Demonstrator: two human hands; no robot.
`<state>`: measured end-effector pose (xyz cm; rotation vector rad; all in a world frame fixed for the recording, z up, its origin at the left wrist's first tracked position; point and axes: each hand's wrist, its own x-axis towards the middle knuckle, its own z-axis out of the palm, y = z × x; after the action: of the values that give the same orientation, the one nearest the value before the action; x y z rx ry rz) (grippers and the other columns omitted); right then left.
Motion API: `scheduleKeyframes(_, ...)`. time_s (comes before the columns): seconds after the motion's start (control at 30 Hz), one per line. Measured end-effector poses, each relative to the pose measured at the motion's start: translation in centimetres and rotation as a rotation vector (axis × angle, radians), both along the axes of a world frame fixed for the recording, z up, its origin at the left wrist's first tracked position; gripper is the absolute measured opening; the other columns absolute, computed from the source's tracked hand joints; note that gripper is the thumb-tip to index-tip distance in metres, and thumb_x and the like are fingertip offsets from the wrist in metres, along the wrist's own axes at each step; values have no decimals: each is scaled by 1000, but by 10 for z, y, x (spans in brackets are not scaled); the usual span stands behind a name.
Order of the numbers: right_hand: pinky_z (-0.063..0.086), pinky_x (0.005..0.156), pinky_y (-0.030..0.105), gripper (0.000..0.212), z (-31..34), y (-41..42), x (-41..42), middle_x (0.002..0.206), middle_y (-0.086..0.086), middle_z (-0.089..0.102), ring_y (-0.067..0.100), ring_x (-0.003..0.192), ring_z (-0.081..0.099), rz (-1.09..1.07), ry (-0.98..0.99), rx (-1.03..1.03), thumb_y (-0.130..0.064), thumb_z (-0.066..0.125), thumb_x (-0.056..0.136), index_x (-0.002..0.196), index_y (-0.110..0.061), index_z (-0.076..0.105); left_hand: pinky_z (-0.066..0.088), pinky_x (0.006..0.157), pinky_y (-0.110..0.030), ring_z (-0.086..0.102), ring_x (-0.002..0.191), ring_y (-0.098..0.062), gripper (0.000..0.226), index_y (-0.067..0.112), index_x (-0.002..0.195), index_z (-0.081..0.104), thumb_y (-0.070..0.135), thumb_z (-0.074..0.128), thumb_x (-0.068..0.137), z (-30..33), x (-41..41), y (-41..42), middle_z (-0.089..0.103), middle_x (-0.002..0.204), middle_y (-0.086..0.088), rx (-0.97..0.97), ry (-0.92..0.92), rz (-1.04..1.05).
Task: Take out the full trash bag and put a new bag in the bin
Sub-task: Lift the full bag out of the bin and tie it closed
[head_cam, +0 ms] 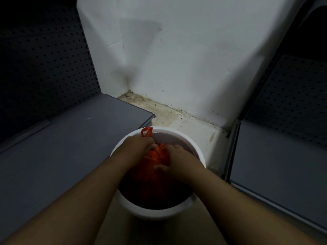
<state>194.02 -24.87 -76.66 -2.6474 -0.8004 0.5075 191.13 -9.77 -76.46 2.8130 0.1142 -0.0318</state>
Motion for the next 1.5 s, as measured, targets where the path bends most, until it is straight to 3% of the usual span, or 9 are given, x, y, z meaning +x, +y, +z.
scheduleKeyframes(0.2, 49, 96, 43, 37, -13, 15, -7, 128, 8, 52, 28, 111, 57, -36, -63, -21, -26, 54, 91, 127, -18, 50, 41, 87, -31, 58, 103, -26, 29, 16, 110, 64, 29, 43, 94, 11, -8, 4, 64, 114, -11, -71, -66, 14)
scheduleKeyframes(0.3, 48, 97, 45, 29, -15, 15, -5, 122, 10, 56, 31, 108, 59, -50, -22, -2, -18, 47, 93, 120, -16, 57, 41, 80, -33, 57, 97, -27, 28, 16, 104, 64, 30, 43, 94, 15, -18, 19, 65, 104, -9, -87, -199, 52)
scheduleKeyframes(0.47, 48, 95, 41, 24, -15, 14, 1, 116, 12, 63, 31, 108, 59, -63, 0, 21, -14, 53, 88, 110, -13, 64, 41, 90, -40, 53, 103, -29, 31, 12, 109, 60, 30, 40, 94, 17, -34, 44, 60, 112, -13, -65, -432, 397)
scheduleKeyframes(0.57, 47, 92, 37, 21, -16, 14, 2, 112, 11, 65, 29, 104, 61, -77, 11, 25, -14, 54, 88, 106, -11, 65, 29, 108, -41, 41, 130, -27, 45, 13, 134, 44, 34, 32, 96, 6, -39, 49, 47, 140, -11, 27, -244, 405)
scheduleKeyframes(0.67, 48, 92, 37, 22, -15, 13, 3, 111, 12, 66, 30, 103, 61, -82, 12, 43, -16, 56, 85, 105, -11, 65, 12, 116, -36, 24, 142, -20, 53, 14, 144, 26, 39, 23, 97, -8, -40, 51, 31, 152, -7, 53, -119, 315)
scheduleKeyframes(0.83, 45, 86, 32, 18, -14, 12, 4, 108, 12, 66, 28, 101, 61, -77, 11, 41, -15, 57, 86, 101, -9, 65, 5, 116, -32, 20, 143, -15, 69, 16, 144, 25, 48, 8, 86, -13, -45, 48, 28, 153, -3, -7, -43, 238)
scheduleKeyframes(1.0, 43, 83, 31, 14, -14, 12, 6, 107, 10, 65, 26, 98, 60, -82, 16, 44, -16, 58, 86, 97, -9, 64, 3, 116, -30, 17, 143, -15, 49, 17, 144, 24, 35, 21, 99, -15, -47, 46, 25, 155, -3, 14, -11, 222)
scheduleKeyframes(1.2, 48, 93, 36, 15, -10, 13, 8, 106, 11, 67, 27, 101, 62, -77, 34, 43, -16, 59, 87, 98, -8, 66, 1, 115, -27, 16, 144, -14, 48, 18, 144, 24, 33, 20, 99, -15, -46, 47, 24, 155, -1, -39, -17, 226)
scheduleKeyframes(1.5, 48, 92, 36, 14, -4, 18, 20, 104, 9, 67, 25, 96, 62, -109, 104, 32, -16, 59, 87, 98, -10, 66, 1, 113, -27, 17, 143, -13, 49, 20, 144, 27, 38, 21, 99, -30, -38, 56, 28, 153, 0, -79, -28, 227)
